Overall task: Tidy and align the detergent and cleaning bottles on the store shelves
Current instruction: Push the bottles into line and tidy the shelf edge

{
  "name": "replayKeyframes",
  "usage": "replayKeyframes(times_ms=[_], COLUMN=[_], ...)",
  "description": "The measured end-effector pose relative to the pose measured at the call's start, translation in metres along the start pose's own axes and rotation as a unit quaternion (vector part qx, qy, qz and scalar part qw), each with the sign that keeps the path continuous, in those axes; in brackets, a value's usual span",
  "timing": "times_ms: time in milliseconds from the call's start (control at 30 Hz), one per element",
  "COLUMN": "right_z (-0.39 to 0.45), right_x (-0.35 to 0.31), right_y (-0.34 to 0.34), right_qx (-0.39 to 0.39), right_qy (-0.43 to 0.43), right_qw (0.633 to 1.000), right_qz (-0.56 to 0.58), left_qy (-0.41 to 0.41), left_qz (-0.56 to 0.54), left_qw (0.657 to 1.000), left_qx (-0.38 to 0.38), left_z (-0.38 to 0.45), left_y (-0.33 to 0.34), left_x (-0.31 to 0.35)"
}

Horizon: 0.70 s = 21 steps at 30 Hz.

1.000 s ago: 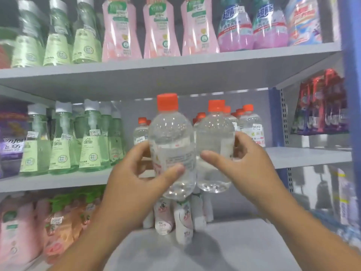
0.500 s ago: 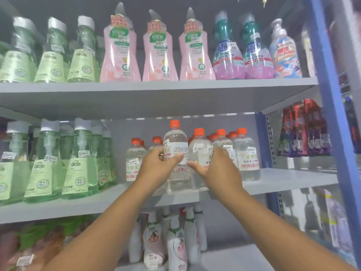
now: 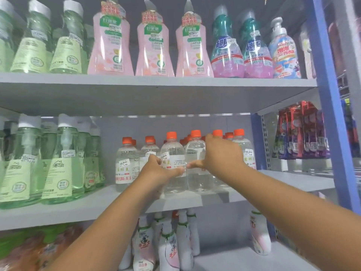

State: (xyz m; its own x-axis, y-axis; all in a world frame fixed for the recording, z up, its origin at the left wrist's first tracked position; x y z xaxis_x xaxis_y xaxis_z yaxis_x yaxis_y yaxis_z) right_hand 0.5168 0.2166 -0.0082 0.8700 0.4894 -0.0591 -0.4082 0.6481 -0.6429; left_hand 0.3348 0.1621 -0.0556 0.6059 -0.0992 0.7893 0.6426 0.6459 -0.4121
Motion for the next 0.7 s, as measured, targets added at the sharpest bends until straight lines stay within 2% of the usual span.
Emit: replayKeyframes(times_ms=[67, 133, 300, 367, 467, 700], right_z=[0.009, 0.02, 0.062, 0.071, 0.079, 0.095], right_x=[-0.003, -0.004, 0.019, 0.025, 0.027, 0.029], right_y=[-0.003, -0.002, -0.033, -0.038, -0.026, -0.007], right_qx=[-0.005, -0.019, -0.047, -0.117, -0.197, -0.18], right_qy=[-0.01, -0.031, -0.071, -0.082, -0.104, -0.112], right_qw=[0.999, 0.999, 0.975, 0.955, 0.942, 0.944], right_qz=[-0.045, -0.036, 0.205, 0.26, 0.252, 0.252], left_qy=[0.0, 0.007, 0.032, 0.033, 0.032, -0.01], left_qz=[-0.005, -0.017, -0.017, -0.011, -0.013, -0.062], left_qw=[1.0, 0.999, 0.999, 0.999, 0.999, 0.998], left_qx=[0.014, 0.027, 0.022, 0.013, 0.01, -0.011], left_z=[-0.001, -0.002, 0.0, -0.001, -0.003, -0.001], left_y=[0.005, 0.011, 0.011, 0.012, 0.011, 0.007], left_x=[-0.002, -0.008, -0.014, -0.014, -0.015, -0.015])
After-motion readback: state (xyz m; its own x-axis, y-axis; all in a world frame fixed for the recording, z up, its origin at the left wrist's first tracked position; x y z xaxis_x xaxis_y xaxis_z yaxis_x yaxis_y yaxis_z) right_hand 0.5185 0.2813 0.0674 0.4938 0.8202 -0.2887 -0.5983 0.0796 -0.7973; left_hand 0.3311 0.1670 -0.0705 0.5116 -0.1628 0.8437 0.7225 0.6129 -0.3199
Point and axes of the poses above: each hand's wrist, its own z-axis towards the middle knuckle, its own y-axis out of the palm, x = y × z, the point moved 2 cm from there along z, towards the middle knuckle, and after that the axes turned 5 degrees about z, right-handed, at the moved point
